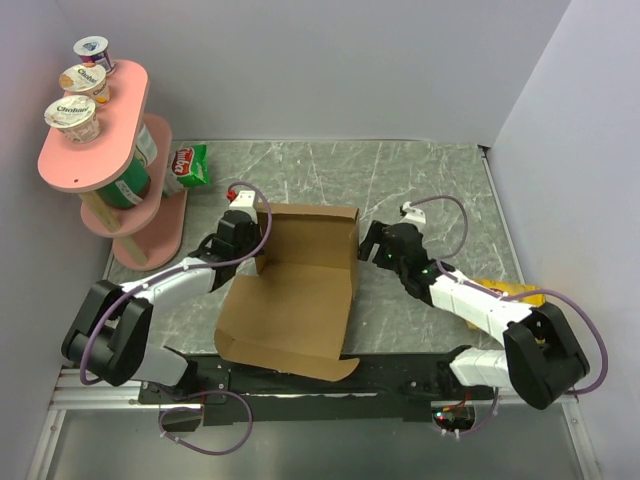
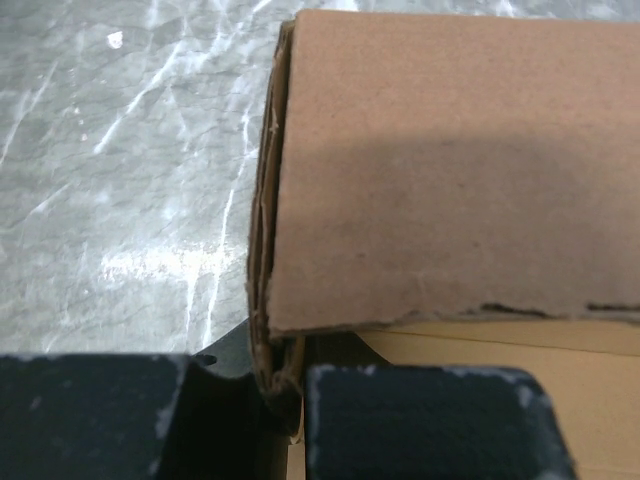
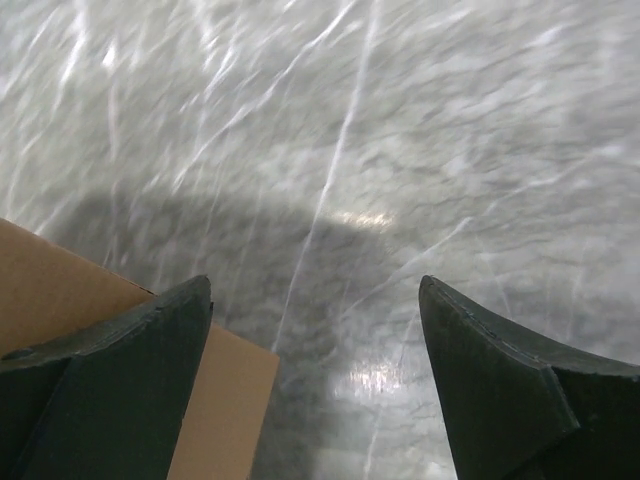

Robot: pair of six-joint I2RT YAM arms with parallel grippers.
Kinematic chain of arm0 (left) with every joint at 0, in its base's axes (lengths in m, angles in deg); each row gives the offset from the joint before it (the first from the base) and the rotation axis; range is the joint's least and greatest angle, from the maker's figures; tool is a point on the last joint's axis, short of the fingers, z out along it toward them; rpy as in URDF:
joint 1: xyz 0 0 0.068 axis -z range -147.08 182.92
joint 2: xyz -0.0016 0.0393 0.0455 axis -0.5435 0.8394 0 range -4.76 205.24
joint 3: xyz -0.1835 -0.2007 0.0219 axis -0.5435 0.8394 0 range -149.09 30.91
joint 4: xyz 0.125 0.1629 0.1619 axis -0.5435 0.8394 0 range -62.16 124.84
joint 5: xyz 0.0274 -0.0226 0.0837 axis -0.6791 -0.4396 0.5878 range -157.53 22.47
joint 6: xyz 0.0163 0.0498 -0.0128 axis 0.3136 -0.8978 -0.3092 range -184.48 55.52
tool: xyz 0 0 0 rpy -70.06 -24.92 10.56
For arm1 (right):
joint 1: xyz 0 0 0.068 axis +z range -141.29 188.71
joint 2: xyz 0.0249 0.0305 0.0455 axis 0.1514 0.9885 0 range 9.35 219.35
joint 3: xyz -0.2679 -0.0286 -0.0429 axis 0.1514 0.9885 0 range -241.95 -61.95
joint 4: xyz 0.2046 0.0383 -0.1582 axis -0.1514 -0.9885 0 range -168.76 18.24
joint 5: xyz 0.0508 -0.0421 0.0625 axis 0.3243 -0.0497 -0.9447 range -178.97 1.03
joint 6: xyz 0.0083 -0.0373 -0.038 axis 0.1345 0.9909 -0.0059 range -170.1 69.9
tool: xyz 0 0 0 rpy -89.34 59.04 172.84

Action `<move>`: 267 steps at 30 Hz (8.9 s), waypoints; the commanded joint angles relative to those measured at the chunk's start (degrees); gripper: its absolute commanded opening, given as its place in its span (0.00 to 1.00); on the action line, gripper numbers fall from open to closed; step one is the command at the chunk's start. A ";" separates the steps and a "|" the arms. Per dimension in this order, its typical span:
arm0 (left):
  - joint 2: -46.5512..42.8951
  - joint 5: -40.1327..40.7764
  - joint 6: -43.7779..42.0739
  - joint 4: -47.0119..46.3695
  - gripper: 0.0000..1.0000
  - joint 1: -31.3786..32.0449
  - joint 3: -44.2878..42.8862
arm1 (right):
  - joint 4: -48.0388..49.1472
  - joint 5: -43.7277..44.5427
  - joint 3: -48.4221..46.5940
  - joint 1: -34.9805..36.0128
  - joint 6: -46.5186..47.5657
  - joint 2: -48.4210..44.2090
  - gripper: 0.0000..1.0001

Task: Fold the paper box

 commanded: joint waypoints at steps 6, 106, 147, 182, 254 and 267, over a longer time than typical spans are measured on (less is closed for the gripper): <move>1.33 3.96 7.19 2.01 0.01 6.06 -0.77 | -9.99 23.68 -12.76 9.06 -12.96 9.06 0.97; -3.32 9.23 0.42 3.67 0.01 3.69 -0.15 | -0.06 -16.58 -5.36 -10.20 2.52 1.13 0.76; 2.04 26.47 -1.86 8.77 0.01 12.05 -4.64 | -4.89 -11.21 -9.44 -8.59 -4.26 1.18 0.84; -1.74 23.56 -4.23 7.90 0.01 8.97 -3.50 | -9.11 -9.82 8.51 -2.01 -8.47 4.84 0.03; 1.33 25.84 -1.16 8.77 0.01 12.39 -5.69 | -18.69 7.05 -16.71 14.32 4.10 10.21 0.21; 2.04 28.83 -0.63 6.31 0.01 14.59 -1.91 | -19.57 20.25 -21.11 21.55 -2.50 20.23 0.36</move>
